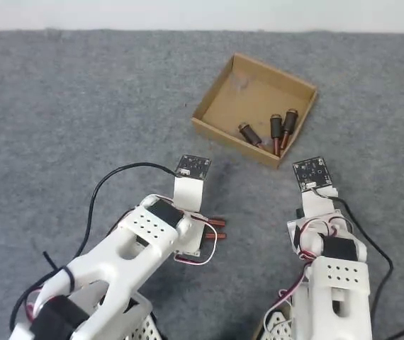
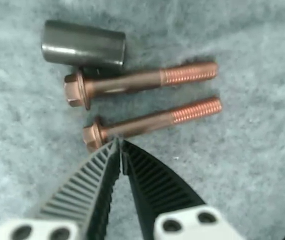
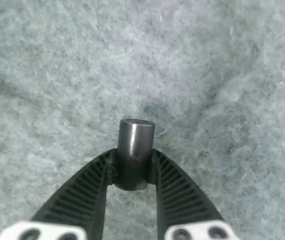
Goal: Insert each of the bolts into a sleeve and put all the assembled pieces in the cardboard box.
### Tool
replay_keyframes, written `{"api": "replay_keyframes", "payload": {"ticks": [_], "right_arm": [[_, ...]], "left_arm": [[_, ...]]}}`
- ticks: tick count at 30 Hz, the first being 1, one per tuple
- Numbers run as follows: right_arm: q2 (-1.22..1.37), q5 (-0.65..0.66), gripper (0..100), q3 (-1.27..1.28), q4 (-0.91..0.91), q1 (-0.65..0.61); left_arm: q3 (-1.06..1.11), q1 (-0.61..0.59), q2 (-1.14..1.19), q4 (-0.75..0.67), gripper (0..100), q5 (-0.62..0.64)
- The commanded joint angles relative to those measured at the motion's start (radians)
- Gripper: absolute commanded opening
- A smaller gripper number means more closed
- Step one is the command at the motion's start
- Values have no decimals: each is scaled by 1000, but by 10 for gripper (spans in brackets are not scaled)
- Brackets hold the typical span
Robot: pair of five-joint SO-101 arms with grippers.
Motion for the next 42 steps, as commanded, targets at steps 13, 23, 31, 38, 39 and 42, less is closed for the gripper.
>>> {"api": "replay_keyframes", "payload": {"ticks": [13, 23, 31, 38, 39, 42], "right_arm": [[4, 14, 7, -5, -10, 8], [4, 14, 7, -5, -10, 8], [4, 14, 7, -5, -10, 8], [4, 15, 7, -5, -10, 8], [4, 15, 7, -5, -10, 8], [4, 15, 7, -5, -10, 8]], "left_arm": [[-216, -238, 327, -35, 11, 11], [-268, -215, 325, 14, 11, 12], [-320, -198, 325, 21, 11, 60], [-320, -144, 330, -103, 12, 187], [-320, -157, 336, -140, 12, 204], [-321, -227, 354, -216, 12, 233]]}}
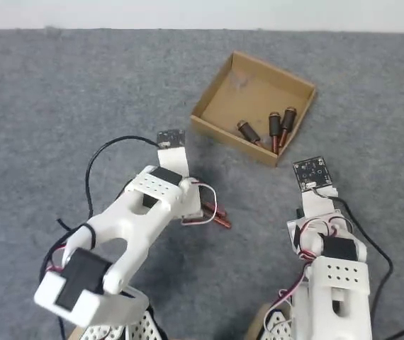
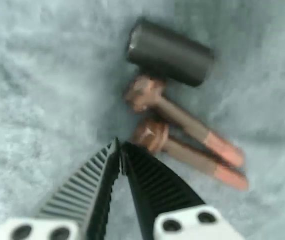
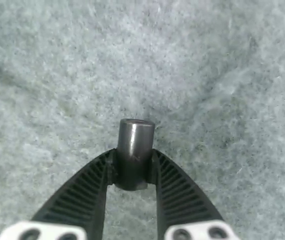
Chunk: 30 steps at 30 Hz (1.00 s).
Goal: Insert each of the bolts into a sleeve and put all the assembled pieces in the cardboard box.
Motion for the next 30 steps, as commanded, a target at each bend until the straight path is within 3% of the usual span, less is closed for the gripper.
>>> {"api": "replay_keyframes", "payload": {"ticks": [1, 7, 14, 18, 24, 30], "right_arm": [[4, 15, 7, -5, -10, 8], [4, 15, 7, -5, -10, 8], [4, 15, 7, -5, -10, 8], [4, 15, 7, -5, -10, 8], [4, 15, 7, -5, -10, 8], [4, 15, 7, -5, -10, 8]], "left_arm": [[-64, -71, 17, -80, 12, 48], [-143, -123, 46, -40, 12, 107], [-143, -110, -173, 69, 13, 175], [-56, -69, -245, 9, 25, 187], [16, 57, -247, -43, 186, 227], [35, 48, -227, -120, 94, 229]]}}
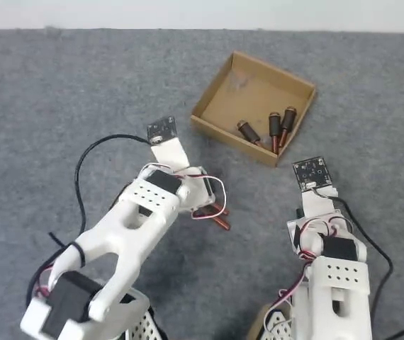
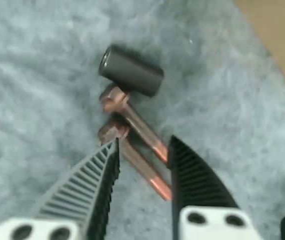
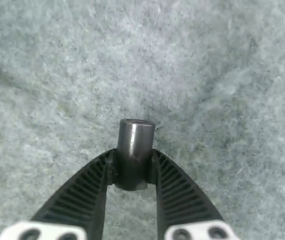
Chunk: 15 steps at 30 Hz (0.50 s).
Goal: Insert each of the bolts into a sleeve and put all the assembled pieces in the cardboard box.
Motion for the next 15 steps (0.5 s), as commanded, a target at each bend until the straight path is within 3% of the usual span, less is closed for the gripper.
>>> {"api": "replay_keyframes", "payload": {"ticks": [1, 8, 15], "right_arm": [[4, 15, 7, -5, -10, 8], [4, 15, 7, -5, -10, 8], [4, 15, 7, -5, -10, 8]], "left_arm": [[5, -12, -21, -81, 85, 14], [-65, -15, 183, -98, 110, 14], [-97, -40, 204, -38, 113, 14]]}}
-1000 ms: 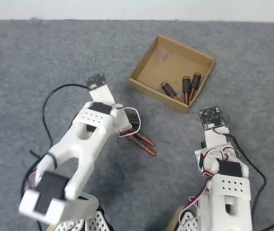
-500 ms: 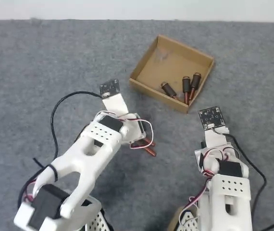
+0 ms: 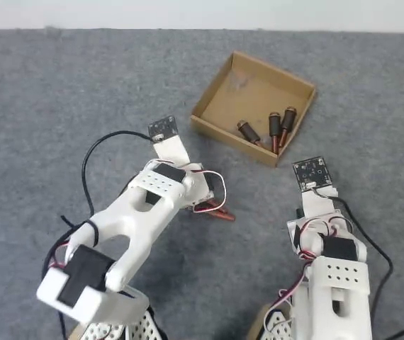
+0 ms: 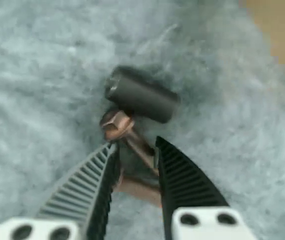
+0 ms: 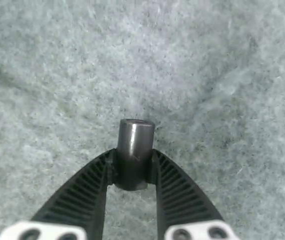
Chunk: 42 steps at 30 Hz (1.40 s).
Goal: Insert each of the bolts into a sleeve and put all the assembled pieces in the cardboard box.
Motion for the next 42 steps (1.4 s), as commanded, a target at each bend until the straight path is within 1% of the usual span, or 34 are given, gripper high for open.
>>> {"api": "replay_keyframes", "payload": {"ticks": [1, 7, 11, 13, 15, 19, 21, 25, 28, 32, 34, 39, 42], "right_arm": [[4, 15, 7, -5, -10, 8], [4, 15, 7, -5, -10, 8], [4, 15, 7, -5, -10, 8], [4, 15, 7, -5, -10, 8], [4, 15, 7, -5, -10, 8], [4, 15, 7, -5, -10, 10], [4, 15, 7, -5, -10, 10], [4, 15, 7, -5, -10, 12], [4, 15, 7, -5, -10, 12], [4, 15, 7, -5, -10, 13], [4, 15, 7, -5, -10, 13], [4, 15, 7, -5, -8, 16], [4, 15, 7, -5, -8, 16]], "left_arm": [[-24, -9, -3, 18, 113, 9], [-25, -11, 6, 41, 112, 8], [-28, -64, 6, 18, 107, 8], [-27, -95, 6, 5, 77, 8], [-27, -118, 2, 2, 8, 6], [-25, -132, -5, 6, 11, -2], [-28, -146, -18, 26, 11, -54], [-16, -187, -114, 78, 11, -213], [24, -236, -175, 35, 13, -288], [85, -276, -189, -58, 13, -293], [97, -278, -189, -66, 40, -292], [88, -275, -176, -3, 188, -292], [59, -278, -121, 5, 169, -292]]}}
